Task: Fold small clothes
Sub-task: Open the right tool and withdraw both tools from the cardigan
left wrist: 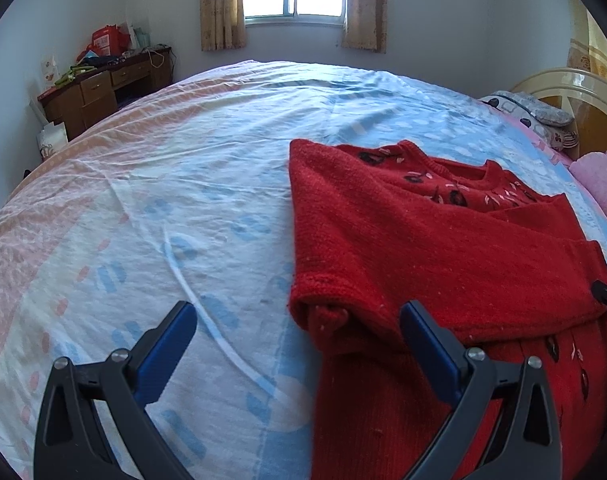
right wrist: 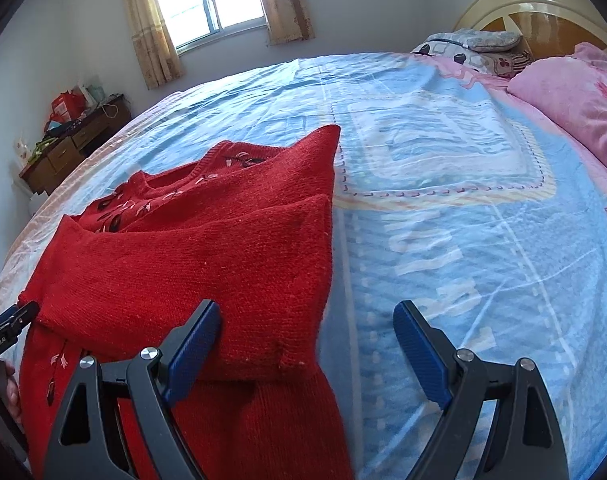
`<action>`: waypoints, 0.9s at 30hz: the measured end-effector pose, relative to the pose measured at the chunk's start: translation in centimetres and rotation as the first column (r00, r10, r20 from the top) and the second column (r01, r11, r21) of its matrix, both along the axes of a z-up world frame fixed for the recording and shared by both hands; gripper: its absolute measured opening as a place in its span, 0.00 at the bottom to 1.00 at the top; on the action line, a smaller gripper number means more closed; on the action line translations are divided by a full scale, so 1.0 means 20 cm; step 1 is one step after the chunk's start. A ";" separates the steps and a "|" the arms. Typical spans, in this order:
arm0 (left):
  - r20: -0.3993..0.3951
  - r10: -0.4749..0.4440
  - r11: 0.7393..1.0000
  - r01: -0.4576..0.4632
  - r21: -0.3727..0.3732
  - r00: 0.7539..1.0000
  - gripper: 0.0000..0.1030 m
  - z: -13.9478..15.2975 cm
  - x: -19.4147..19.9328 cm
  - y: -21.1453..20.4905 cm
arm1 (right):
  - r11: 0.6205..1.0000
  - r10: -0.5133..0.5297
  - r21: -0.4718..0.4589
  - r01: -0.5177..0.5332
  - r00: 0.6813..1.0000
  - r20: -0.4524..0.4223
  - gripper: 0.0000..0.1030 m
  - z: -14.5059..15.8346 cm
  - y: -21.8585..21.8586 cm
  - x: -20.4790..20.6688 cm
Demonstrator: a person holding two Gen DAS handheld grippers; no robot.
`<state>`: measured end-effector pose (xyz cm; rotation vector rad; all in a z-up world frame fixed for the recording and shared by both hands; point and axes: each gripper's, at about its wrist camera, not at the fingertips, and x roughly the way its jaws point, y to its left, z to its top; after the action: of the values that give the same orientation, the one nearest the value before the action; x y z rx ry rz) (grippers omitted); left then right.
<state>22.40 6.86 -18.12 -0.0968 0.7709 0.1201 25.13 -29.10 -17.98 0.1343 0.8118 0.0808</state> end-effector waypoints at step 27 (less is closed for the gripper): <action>0.002 -0.168 0.982 0.167 0.093 0.986 1.00 0.10 -0.44 -0.15 | 0.991 0.130 -0.041 -0.129 0.991 0.026 0.86 0.09 0.11 -0.61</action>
<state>13.53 3.88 -16.09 0.0554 0.7599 -0.0051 12.93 -26.99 -16.11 0.0434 0.7927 0.1889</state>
